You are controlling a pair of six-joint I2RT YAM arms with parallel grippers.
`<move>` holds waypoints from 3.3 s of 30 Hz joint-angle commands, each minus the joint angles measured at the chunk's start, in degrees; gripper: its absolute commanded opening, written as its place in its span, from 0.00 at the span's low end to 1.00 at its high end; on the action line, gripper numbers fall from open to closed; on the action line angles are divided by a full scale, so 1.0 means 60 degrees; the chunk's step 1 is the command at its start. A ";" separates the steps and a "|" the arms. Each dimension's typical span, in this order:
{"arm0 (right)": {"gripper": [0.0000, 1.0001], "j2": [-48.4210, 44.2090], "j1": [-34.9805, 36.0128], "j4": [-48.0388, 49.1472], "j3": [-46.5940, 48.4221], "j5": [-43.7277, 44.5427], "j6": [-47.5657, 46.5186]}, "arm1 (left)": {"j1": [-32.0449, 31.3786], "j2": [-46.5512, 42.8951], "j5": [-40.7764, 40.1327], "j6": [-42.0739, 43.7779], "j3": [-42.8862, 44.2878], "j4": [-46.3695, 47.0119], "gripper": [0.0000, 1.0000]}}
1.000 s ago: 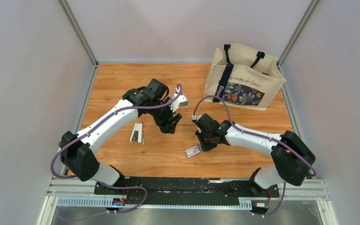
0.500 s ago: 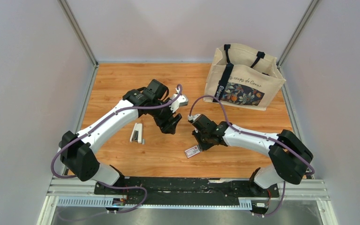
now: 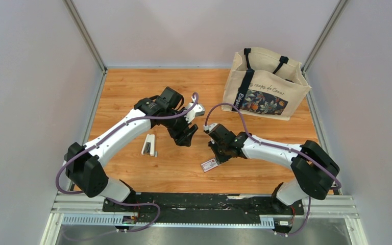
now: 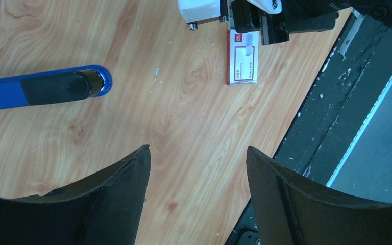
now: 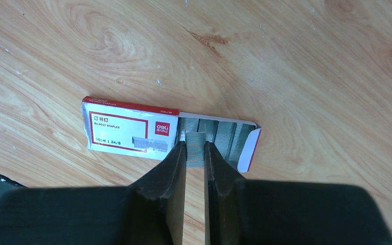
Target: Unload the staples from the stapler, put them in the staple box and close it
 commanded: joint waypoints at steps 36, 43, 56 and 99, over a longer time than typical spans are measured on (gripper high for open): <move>0.16 0.0297 0.0131 0.0390 0.0290 -0.0222 -0.0249 | 0.0013 -0.0382 -0.0020 -0.0029 -0.0079 0.0260 0.76; 0.21 0.0049 0.0131 0.0376 0.0231 -0.0267 -0.0235 | 0.0013 -0.0382 -0.0020 -0.0028 -0.0108 0.0274 0.76; 0.33 -0.0069 0.0145 0.0245 0.0246 -0.0267 -0.0205 | -0.0002 -0.0426 0.0010 -0.0014 -0.0065 0.0201 0.76; 0.13 0.0781 -0.0060 0.1240 0.0349 -0.0193 -0.0220 | -0.0001 -0.0265 0.0112 -0.0014 -0.0035 0.0172 0.75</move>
